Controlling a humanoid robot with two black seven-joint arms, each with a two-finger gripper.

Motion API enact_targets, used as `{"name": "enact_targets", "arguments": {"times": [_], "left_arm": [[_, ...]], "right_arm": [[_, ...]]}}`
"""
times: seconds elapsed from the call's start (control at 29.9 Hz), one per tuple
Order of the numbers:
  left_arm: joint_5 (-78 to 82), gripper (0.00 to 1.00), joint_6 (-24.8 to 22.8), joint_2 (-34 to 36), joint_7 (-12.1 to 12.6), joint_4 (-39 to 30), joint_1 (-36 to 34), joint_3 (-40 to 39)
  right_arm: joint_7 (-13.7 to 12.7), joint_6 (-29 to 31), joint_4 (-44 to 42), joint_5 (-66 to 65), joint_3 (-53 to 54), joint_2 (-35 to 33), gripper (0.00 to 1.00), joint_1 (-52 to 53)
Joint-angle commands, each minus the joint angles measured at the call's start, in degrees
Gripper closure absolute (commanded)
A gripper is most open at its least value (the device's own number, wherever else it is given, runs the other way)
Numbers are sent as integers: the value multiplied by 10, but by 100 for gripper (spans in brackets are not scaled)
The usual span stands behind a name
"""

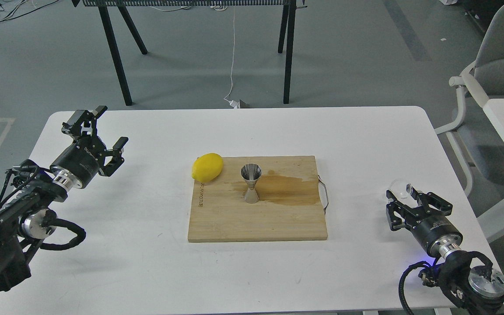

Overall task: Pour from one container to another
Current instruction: 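Lower the glass with the right gripper onto the table beside the board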

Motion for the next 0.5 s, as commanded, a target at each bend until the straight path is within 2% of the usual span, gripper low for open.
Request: {"name": "enact_targets", "arguments": {"times": [0.0,0.27,0.47], "left_arm": [[0,1,0,0,0,0,0,0],[0,1,0,-1,0,0,0,0],[0,1,0,-1,0,0,0,0]], "right_arm": [[-1,-3,-5,-1,-2,4,51,3],[-1,-5,-7,-2,-4,10,49,9],[-1,-5,-8,-2,-4,10,39,9]]}}
